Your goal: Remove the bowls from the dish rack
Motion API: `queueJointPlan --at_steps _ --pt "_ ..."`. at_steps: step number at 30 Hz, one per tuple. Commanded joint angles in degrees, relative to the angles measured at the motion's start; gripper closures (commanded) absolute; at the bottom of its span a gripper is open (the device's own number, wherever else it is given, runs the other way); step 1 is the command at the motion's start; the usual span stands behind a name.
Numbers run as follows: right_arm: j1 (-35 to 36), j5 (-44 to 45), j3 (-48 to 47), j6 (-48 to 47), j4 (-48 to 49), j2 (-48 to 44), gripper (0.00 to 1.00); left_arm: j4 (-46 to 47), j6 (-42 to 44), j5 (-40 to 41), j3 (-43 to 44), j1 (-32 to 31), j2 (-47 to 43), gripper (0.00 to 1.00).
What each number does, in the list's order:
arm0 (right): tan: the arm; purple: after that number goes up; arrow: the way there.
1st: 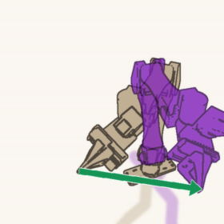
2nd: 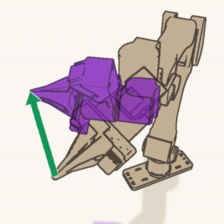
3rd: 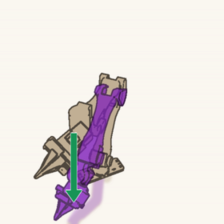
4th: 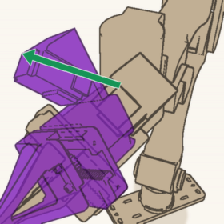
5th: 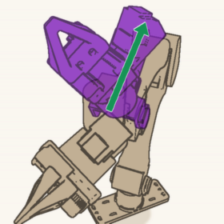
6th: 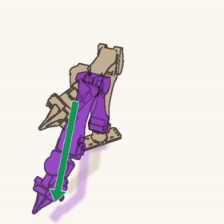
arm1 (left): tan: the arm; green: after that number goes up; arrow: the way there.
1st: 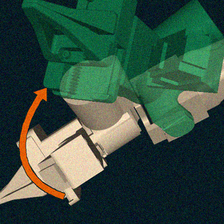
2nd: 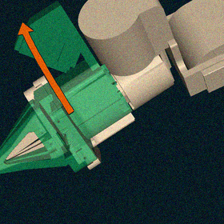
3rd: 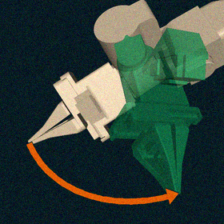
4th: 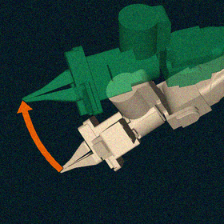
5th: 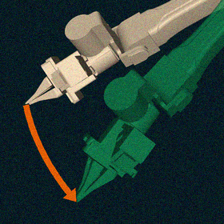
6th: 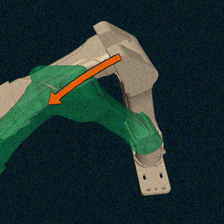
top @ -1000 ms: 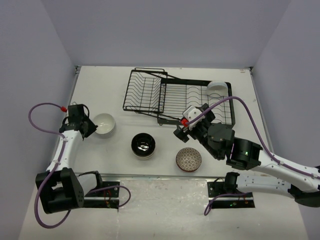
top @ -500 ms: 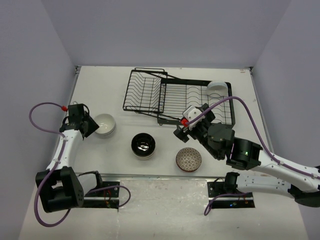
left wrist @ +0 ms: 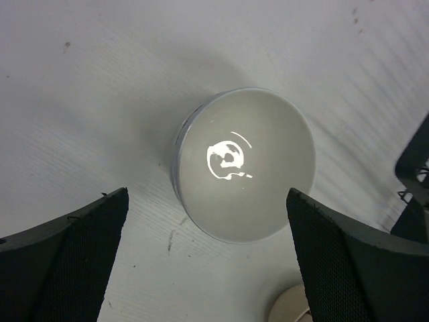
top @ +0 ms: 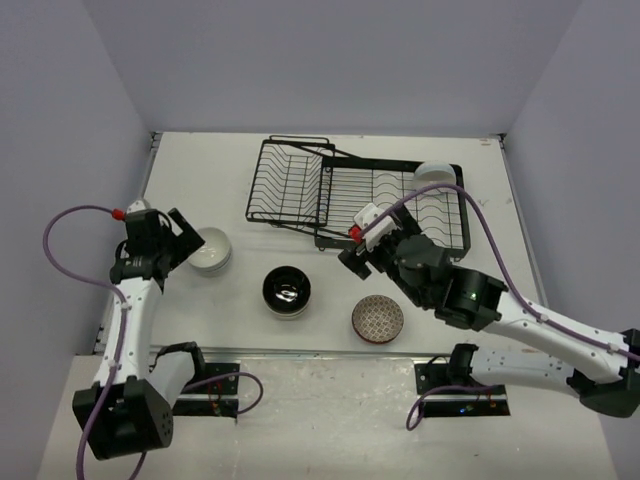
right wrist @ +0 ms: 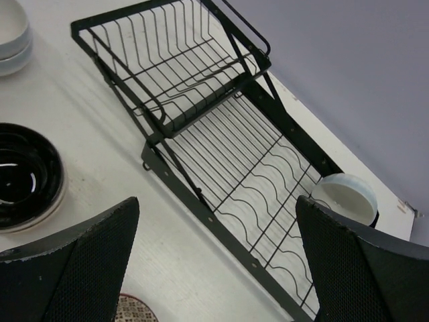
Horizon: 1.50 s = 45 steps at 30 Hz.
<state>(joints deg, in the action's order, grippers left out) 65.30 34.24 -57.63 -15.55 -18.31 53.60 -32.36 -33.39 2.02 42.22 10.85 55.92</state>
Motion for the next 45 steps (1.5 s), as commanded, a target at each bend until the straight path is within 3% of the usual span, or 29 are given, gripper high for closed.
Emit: queueJointPlan --at_steps 1,5,8,10,14,15,20,24,29,31,35,37,44,45 --pt "-7.3 -4.8 -2.0 4.5 1.7 3.7 0.01 -1.9 1.6 -1.7 5.7 0.2 -8.2 0.00" --pt "-18.8 -3.3 -4.9 8.3 1.7 11.4 0.01 0.4 4.8 -11.5 8.8 -1.4 -16.7 0.00" --pt "-28.2 0.1 -7.2 8.4 1.6 18.1 0.01 0.4 7.1 -14.3 11.2 -6.8 -17.9 0.00" --pt "-35.3 -1.1 -10.1 7.9 2.1 22.7 0.01 0.9 10.3 -13.4 11.9 -13.5 -17.0 0.00" --pt "-43.0 0.3 -11.5 -5.2 12.7 30.7 0.01 -0.9 13.5 -3.4 14.2 -25.3 -14.7 0.00" --pt "-44.2 0.0 -11.2 -12.8 19.1 32.2 0.01 -1.0 13.6 -1.5 14.1 -28.3 -14.7 0.00" --pt "-52.1 -7.0 -6.6 -35.7 37.3 41.1 0.01 0.1 12.8 9.3 11.8 -32.5 -17.4 0.00" --pt "-55.9 -10.4 -7.2 -39.2 36.3 45.4 0.01 -1.3 12.0 22.4 12.3 -38.0 -18.7 0.00" --pt "-56.6 -12.2 -6.5 -45.2 42.5 50.2 0.01 -3.1 11.5 27.1 13.7 -43.6 -18.6 0.00" --pt "-56.6 -11.5 -7.1 -46.7 44.0 52.6 0.05 -2.4 11.9 26.0 13.0 -44.2 -19.3 0.00" --pt "-56.8 -10.8 -7.4 -50.4 50.7 57.0 0.25 -1.7 12.1 26.7 11.9 -45.2 -20.1 0.00" --pt "-56.7 -11.0 -7.8 -50.3 50.9 58.1 0.28 -1.7 12.2 27.2 11.7 -45.7 -20.2 0.00" --pt "-56.8 -11.3 -8.6 -49.4 51.0 60.5 0.63 -0.9 12.6 26.5 10.9 -46.5 -20.2 0.00" --pt "-56.7 -11.3 -8.6 -49.5 51.3 60.7 0.63 -0.6 12.8 26.2 10.9 -46.5 -20.1 0.00"
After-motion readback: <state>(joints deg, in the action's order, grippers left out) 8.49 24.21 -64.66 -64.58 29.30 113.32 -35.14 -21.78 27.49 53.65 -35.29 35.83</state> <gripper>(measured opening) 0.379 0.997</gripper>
